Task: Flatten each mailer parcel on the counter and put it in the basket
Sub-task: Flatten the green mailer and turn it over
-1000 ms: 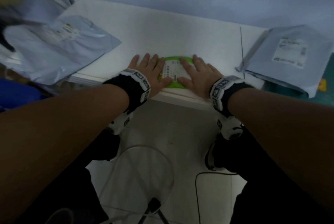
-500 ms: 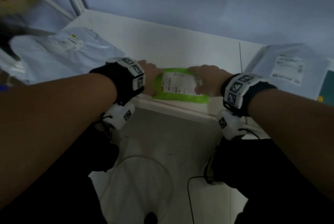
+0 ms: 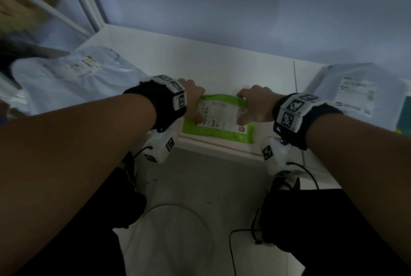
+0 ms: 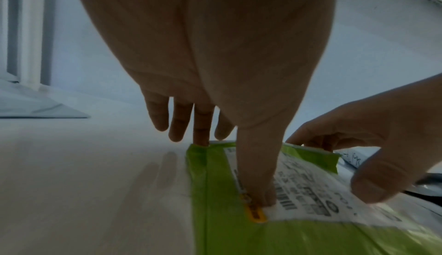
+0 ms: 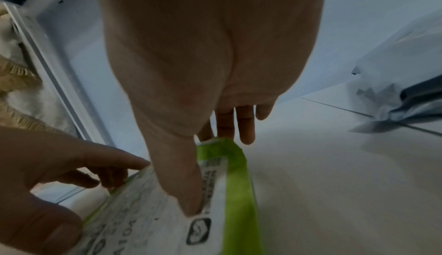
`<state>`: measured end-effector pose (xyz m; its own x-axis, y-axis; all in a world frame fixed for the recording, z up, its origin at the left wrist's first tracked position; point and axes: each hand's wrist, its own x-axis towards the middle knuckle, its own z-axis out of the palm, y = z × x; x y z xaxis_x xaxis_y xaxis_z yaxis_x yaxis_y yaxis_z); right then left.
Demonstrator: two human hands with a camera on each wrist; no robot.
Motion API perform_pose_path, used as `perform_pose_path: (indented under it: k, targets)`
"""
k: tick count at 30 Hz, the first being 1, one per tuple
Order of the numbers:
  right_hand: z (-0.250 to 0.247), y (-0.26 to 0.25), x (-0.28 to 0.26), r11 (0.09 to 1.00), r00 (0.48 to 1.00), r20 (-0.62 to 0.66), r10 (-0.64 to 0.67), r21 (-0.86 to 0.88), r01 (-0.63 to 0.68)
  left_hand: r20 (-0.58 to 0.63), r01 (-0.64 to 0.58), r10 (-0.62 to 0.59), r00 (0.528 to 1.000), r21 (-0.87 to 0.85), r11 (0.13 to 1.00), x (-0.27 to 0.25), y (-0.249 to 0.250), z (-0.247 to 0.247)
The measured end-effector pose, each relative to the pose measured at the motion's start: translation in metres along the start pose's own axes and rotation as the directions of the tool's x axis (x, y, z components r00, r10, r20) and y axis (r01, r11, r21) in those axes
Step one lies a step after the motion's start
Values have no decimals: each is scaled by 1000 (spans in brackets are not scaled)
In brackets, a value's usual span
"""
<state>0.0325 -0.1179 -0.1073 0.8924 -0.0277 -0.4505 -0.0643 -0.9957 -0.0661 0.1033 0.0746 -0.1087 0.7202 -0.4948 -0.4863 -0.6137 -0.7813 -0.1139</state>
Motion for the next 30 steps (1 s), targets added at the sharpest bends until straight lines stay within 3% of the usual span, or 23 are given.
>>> perform_pose_path:
  k: [5, 12, 15, 19, 25, 27, 30]
  targets:
    - [-6, 0, -4, 998, 995, -93, -26, 52, 31, -39, 51, -53, 998, -34, 998, -4, 1, -1]
    - [-14, -1, -5, 984, 985, -159, -67, 150, 91, -44, 6, -20, 999, -295, 955, -6, -2, 1]
    - [-23, -2, -7, 972, 974, -215, -68, 207, 113, -75, 1, -22, 997, -271, 963, -8, -6, -9]
    - [-39, 3, -13, 960, 958, -278, -68, 245, 139, -230, -28, -29, 973, -241, 970, -13, -15, -30]
    - [-60, 12, -22, 904, 871, -491, -12, 367, 220, -465, -44, -126, 876, -338, 940, -27, -27, -59]
    - [-59, 10, -23, 909, 865, -501, -15, 354, 221, -492, -57, -123, 862, -335, 940, -31, -26, -57]
    - [-50, 6, -25, 937, 911, -402, -87, 277, 212, -436, -64, -65, 897, -275, 959, -35, -21, -43]
